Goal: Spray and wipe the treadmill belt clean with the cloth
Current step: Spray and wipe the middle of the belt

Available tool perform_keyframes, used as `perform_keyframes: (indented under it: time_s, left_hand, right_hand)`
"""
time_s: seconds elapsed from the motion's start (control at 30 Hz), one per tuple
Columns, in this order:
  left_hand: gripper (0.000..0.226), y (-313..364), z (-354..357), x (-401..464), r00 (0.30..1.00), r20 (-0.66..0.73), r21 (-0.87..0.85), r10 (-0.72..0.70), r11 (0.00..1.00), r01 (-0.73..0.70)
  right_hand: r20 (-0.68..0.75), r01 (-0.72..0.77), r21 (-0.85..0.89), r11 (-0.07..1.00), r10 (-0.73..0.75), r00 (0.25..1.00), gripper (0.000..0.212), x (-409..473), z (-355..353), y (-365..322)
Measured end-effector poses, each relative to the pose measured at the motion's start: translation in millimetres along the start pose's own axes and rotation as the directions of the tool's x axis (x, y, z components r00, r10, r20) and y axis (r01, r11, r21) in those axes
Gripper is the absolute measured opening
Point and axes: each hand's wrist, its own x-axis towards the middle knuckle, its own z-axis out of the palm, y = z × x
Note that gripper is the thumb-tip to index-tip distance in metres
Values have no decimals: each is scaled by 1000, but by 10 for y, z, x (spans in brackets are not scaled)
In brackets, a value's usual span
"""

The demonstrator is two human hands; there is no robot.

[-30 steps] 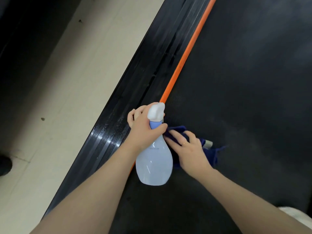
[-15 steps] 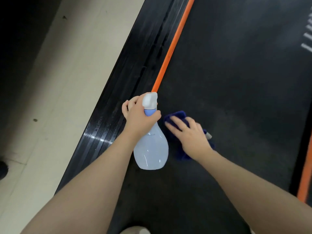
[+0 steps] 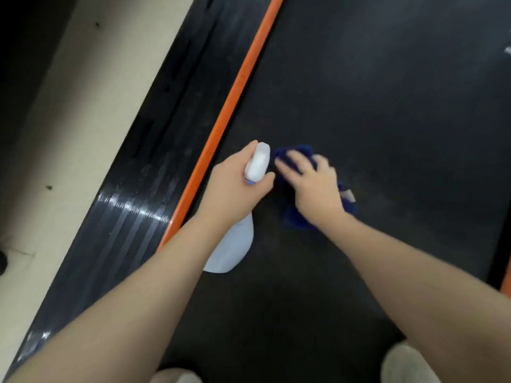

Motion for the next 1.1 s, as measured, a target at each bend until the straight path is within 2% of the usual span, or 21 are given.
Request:
perform_keyframes:
  time_s: [0.07, 0.1, 0.13, 0.2, 0.23, 0.3, 0.33, 0.37, 0.43, 0.47, 0.53, 0.57, 0.63, 0.73, 0.77, 0.83, 0.9, 0.93, 1.0, 1.03, 1.1]
  left_hand:
    - [21, 17, 33, -36, 1000, 7, 41, 19, 999, -20]
    - [17, 33, 48, -53, 1000, 11, 48, 7, 999, -8]
    - [13, 69, 61, -71, 1000, 11, 35, -18, 999, 17]
    - [15, 141, 107, -83, 996, -11, -28, -93, 995, 92]
    - [20, 164, 145, -77, 992, -25, -40, -126, 991, 125]
    - [25, 196, 256, -68, 989, -41, -36, -144, 989, 143]
    - [23, 200, 311, -74, 990, -47, -35, -134, 991, 133]
    - [22, 200, 360, -87, 992, -45, -33, -120, 992, 119]
    - [19, 216, 428, -122, 996, -37, -13, -84, 996, 84]
    - [17, 212, 456, -130, 997, -40, 4, -68, 998, 68]
    - [14, 200, 486, -139, 995, -58, 11, -77, 997, 77]
    - [16, 207, 490, -141, 993, -68, 2, -91, 996, 92]
    - [27, 242, 496, -142, 989, -76, -8, -125, 992, 124]
    - [39, 245, 513, -130, 984, -89, 14, -153, 988, 155]
    - [40, 238, 524, -116, 983, -93, 38, -156, 986, 160]
    - [41, 219, 556, -86, 980, -117, 87, -163, 981, 174]
    - [39, 209, 592, -57, 976, -135, 101, -173, 977, 187]
    - [39, 214, 606, -53, 975, -131, 101, -181, 976, 194]
    - [39, 223, 606, -51, 972, -131, 102, -193, 973, 207]
    - [39, 224, 603, -55, 970, -139, 107, -198, 971, 214]
    - [38, 210, 628, -73, 964, -164, 109, -211, 967, 230]
  right_hand:
    - [122, -235, -17, 972, 235, 964, 61, 264, -16, 260]
    - [137, -257, -12, 966, 256, 957, 61, 245, -60, 272]
    - [121, -199, -24, 980, 201, 972, 59, 97, -78, 231]
    - [77, 50, 5, 999, -50, 996, 57, -354, -111, 109]
    - [122, 211, -1, 977, -210, 970, 63, -557, -90, 97]
    - [335, 438, 14, 899, -417, 845, 77, -626, -64, 254]
    - [289, 468, 17, 884, -452, 844, 72, -476, -95, 367]
    - [206, 410, 5, 912, -403, 892, 62, -298, -96, 477]
    - [62, 134, -67, 989, -130, 990, 56, 124, -159, 645]
    - [91, 15, -81, 997, -8, 996, 57, 234, -130, 706]
    - [142, -72, -63, 995, 80, 987, 61, 141, -138, 674]
    - [90, -19, -50, 999, 23, 996, 61, -38, -122, 609]
    - [52, 217, -18, 976, -216, 975, 64, -536, -63, 540]
    - [148, 471, -3, 882, -466, 873, 75, -733, -34, 655]
    - [119, 448, -24, 894, -442, 889, 70, -592, -71, 716]
    - [29, 175, -25, 984, -174, 984, 62, -231, -114, 844]
    - [62, -130, 41, 991, 127, 990, 60, -148, -167, 896]
    - [47, -150, 28, 988, 149, 988, 60, -336, -134, 880]
    - [91, 78, 11, 997, -79, 993, 69, -932, -54, 807]
    - [156, 208, 35, 978, -211, 965, 79, -1193, -76, 766]
    - [223, 339, 57, 939, -343, 912, 86, -1276, -107, 823]
